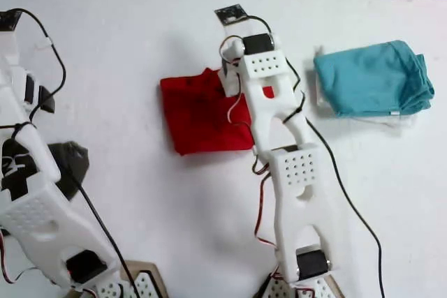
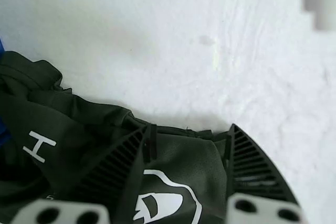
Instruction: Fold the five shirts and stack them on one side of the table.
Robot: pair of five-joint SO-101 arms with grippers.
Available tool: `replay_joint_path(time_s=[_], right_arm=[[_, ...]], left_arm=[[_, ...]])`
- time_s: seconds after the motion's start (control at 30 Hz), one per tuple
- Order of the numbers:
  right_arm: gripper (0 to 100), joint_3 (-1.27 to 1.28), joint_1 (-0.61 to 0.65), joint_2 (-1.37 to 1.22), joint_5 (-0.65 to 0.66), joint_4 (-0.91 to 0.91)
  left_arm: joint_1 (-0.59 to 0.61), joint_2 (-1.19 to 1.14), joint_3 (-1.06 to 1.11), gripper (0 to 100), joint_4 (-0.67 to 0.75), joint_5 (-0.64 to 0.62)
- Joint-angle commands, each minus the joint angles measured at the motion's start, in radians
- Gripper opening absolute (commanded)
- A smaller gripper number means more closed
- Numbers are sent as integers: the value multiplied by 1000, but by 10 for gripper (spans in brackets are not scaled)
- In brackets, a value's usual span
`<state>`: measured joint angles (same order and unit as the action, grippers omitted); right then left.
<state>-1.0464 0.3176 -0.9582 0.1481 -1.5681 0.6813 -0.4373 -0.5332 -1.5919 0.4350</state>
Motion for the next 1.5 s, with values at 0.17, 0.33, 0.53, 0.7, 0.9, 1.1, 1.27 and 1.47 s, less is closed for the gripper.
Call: replay_joint_path(time_s=[0.17,0.33,0.53,0.7,0.9,1.1,1.27,1.47], right_arm=[[19,-259,-21,87,81,-76],[19,-388,-27,107,226,-116],[19,-462,-65,99,287,-41],[26,-368,-82,97,285,54],[198,-219,-88,97,284,65],[245,-230,-119,130,270,53],[244,-222,-28,136,199,-65],[247,-167,-16,122,213,-199]], left_arm=[[-2,58,-2,233,9,0],[-2,58,-2,233,8,0],[-2,58,-2,233,5,3],[-2,58,-2,233,5,3],[-2,58,-2,233,5,3],[-2,58,-2,233,5,3],[-2,58,-2,233,5,3],[-2,60,-2,233,5,3]])
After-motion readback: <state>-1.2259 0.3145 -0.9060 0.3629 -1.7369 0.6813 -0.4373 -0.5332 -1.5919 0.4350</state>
